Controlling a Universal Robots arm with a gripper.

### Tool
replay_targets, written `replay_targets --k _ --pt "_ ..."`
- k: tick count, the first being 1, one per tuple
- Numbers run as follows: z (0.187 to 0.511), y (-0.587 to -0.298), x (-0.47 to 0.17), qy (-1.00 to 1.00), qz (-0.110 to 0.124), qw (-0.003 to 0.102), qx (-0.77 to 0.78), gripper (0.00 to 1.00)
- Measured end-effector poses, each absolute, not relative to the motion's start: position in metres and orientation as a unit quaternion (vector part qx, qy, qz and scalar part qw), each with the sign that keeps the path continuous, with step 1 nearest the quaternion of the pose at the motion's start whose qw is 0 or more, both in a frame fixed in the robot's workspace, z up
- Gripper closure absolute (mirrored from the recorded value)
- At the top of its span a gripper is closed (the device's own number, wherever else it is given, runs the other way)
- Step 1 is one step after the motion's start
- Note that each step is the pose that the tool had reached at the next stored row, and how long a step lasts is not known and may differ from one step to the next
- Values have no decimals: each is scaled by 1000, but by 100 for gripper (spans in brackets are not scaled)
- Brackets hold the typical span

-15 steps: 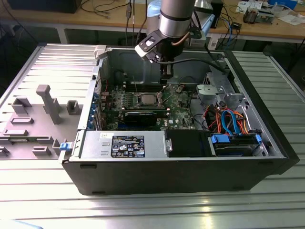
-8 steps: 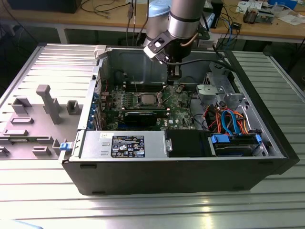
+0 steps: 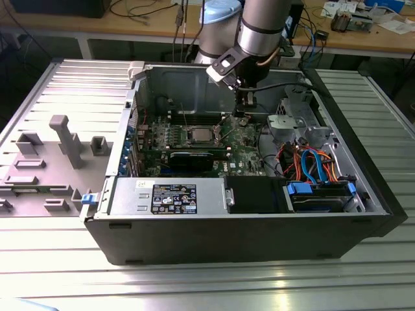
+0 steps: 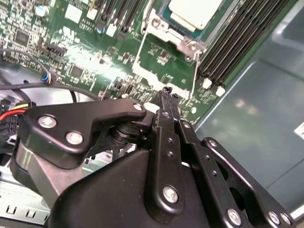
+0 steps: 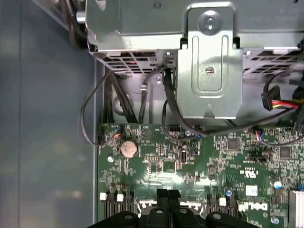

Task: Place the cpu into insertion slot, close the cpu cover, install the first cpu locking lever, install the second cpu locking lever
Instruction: 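Close the cpu cover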

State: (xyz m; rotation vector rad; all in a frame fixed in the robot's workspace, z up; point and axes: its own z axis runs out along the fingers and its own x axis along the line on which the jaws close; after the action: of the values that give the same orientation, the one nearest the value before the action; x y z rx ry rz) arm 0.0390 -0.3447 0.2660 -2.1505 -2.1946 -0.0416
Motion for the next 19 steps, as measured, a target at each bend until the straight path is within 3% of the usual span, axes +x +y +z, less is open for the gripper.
replay_targets --k 19 --pt "251 -346 33 -715 -12 36 -698 89"
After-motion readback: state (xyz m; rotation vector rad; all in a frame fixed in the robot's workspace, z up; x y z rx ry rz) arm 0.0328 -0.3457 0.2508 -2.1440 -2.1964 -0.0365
